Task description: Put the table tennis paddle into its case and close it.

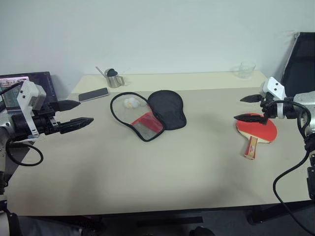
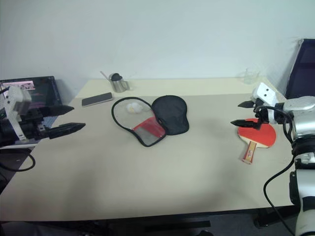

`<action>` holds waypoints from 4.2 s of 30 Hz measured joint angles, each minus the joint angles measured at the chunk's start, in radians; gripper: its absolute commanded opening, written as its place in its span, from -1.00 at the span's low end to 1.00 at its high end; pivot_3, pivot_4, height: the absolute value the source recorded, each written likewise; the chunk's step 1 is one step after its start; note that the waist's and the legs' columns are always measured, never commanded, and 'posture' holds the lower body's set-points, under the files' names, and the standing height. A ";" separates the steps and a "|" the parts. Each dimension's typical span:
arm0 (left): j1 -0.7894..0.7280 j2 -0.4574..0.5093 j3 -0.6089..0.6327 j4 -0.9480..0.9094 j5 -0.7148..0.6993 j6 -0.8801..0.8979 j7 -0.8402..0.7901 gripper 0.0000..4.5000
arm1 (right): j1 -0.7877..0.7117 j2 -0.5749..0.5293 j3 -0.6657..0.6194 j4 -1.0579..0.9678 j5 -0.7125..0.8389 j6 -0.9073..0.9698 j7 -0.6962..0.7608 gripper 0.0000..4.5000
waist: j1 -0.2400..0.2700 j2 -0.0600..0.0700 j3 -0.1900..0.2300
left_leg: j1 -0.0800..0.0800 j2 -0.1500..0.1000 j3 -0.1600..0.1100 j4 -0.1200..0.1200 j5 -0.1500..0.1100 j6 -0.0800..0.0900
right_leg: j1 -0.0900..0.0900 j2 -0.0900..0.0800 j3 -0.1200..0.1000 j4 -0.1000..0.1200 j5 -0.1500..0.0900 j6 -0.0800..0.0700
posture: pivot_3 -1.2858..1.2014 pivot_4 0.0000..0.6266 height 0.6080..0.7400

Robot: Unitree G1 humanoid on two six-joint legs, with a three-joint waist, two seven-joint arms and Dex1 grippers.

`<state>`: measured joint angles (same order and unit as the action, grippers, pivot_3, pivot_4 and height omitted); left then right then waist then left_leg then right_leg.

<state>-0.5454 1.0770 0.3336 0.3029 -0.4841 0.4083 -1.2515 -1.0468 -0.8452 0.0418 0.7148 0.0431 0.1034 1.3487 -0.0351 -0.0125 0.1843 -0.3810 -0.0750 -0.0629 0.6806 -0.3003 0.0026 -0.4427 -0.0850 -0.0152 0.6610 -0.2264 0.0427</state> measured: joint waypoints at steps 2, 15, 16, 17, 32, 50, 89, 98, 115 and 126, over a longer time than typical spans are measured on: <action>-0.023 0.000 -0.006 0.011 0.001 0.000 -0.002 1.00 | 0.003 0.008 -0.001 -0.034 0.015 0.015 -0.005 0.99 | 0.001 0.000 0.000 | 0.000 0.000 0.000 0.000 0.000 0.000 | 0.000 0.000 0.000 0.000 0.000 0.000 | 0.03 -0.52 1.00; -0.253 -0.178 -0.164 0.189 0.135 -0.028 0.162 1.00 | 0.135 0.013 -0.033 -0.278 0.091 0.112 -0.066 0.99 | 0.008 -0.003 -0.001 | 0.000 0.000 0.000 0.002 0.000 0.000 | 0.000 0.000 -0.001 0.002 0.000 0.000 | 0.03 -0.52 1.00; -0.260 -0.197 -0.176 0.204 0.149 -0.026 0.184 1.00 | 0.158 0.005 -0.041 -0.300 0.097 0.121 -0.069 0.99 | 0.008 -0.003 -0.001 | -0.001 0.000 0.000 0.002 0.000 0.000 | 0.000 0.000 -0.001 0.002 0.000 0.000 | 0.03 -0.52 1.00; -0.275 -0.223 -0.182 0.224 0.160 -0.021 0.213 1.00 | 0.188 -0.005 -0.052 -0.324 0.102 0.135 -0.075 0.99 | 0.008 -0.003 -0.001 | -0.001 -0.001 0.000 0.002 0.000 0.000 | 0.000 0.000 -0.001 0.001 0.000 0.000 | 0.03 -0.52 1.00; -0.283 -0.369 -0.225 0.170 0.232 0.283 0.521 1.00 | 0.241 -0.082 -0.050 -0.403 0.134 0.251 -0.070 0.99 | 0.002 -0.004 -0.001 | 0.001 0.000 0.002 0.002 0.000 0.000 | 0.000 0.000 0.002 0.003 0.000 0.000 | 0.03 -0.52 1.00; -0.329 -0.582 -0.110 0.330 0.176 0.413 0.742 1.00 | 0.127 -0.040 -0.010 -0.300 0.114 0.167 -0.071 0.99 | 0.016 -0.006 -0.001 | -0.001 -0.001 0.000 0.004 0.000 0.000 | 0.000 -0.001 0.000 0.001 0.001 0.001 | 0.03 -0.52 1.00; -0.504 -0.727 -0.159 0.606 0.192 0.282 0.615 -0.99 | 0.186 -0.088 -0.025 -0.396 0.136 0.213 -0.103 1.00 | 0.012 -0.007 -0.001 | -0.001 -0.001 0.001 0.005 0.000 0.000 | 0.000 -0.001 0.000 0.002 0.001 0.001 | 0.03 -0.52 1.00; -0.412 -0.691 -0.260 0.430 0.188 0.374 0.406 -0.99 | 0.203 -0.090 -0.030 -0.406 0.137 0.218 -0.110 1.00 | 0.012 -0.007 -0.001 | -0.001 -0.001 0.001 0.005 0.000 0.000 | 0.001 -0.001 0.000 0.002 0.001 0.001 | 0.03 -0.52 1.00; -0.303 -0.609 -0.446 0.243 0.224 0.304 0.164 -0.99 | 0.244 -0.107 -0.058 -0.440 0.139 0.239 -0.113 1.00 | 0.011 -0.006 -0.001 | -0.001 -0.001 0.001 0.005 0.000 0.000 | 0.001 -0.001 0.001 0.002 0.001 0.001 | 0.03 -0.52 1.00; -0.337 -0.578 -0.463 0.310 0.275 0.202 0.162 -0.99 | 0.243 -0.107 -0.058 -0.452 0.138 0.248 -0.114 1.00 | 0.010 -0.006 -0.001 | -0.001 -0.001 0.001 0.006 0.000 0.000 | 0.001 -0.001 0.001 0.002 0.001 0.001 | 0.03 -0.52 1.00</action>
<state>-0.8820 0.4991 -0.1293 0.6125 -0.2089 0.6105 -1.0890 -0.8033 -0.9524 -0.0164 0.2633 0.1814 0.3512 1.2352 -0.0253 -0.0190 0.1837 -0.3818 -0.0760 -0.0619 0.6862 -0.3002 0.0028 -0.4418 -0.0856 -0.0145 0.6633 -0.2256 0.0441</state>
